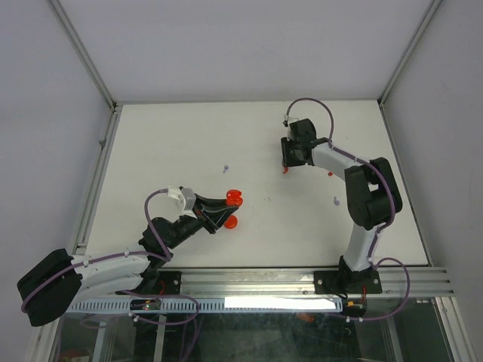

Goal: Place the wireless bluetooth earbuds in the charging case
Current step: Pick up the earbud from the center of the board.

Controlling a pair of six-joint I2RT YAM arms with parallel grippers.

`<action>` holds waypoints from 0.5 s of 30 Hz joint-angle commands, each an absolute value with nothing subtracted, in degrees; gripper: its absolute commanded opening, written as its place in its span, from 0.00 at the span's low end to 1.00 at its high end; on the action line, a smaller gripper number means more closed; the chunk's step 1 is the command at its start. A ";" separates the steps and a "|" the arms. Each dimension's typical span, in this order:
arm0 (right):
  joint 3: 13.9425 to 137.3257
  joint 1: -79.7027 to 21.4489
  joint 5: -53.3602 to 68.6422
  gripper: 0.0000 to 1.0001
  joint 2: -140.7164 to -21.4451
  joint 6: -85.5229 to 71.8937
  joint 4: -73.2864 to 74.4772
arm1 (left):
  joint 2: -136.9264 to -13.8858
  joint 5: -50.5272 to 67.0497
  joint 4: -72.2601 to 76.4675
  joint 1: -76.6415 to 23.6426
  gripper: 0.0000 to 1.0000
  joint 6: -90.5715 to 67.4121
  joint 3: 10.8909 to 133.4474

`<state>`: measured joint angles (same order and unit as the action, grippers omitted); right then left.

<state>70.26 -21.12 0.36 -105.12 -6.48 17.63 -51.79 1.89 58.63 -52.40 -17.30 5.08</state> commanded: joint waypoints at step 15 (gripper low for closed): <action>73.89 -21.57 -2.68 0.26 -111.39 -3.99 20.71 | -52.91 2.23 60.10 -52.16 0.00 -17.90 5.89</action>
<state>72.12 -21.17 -1.13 -110.26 -5.41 19.62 -52.90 1.83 57.91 -52.40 -17.28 5.08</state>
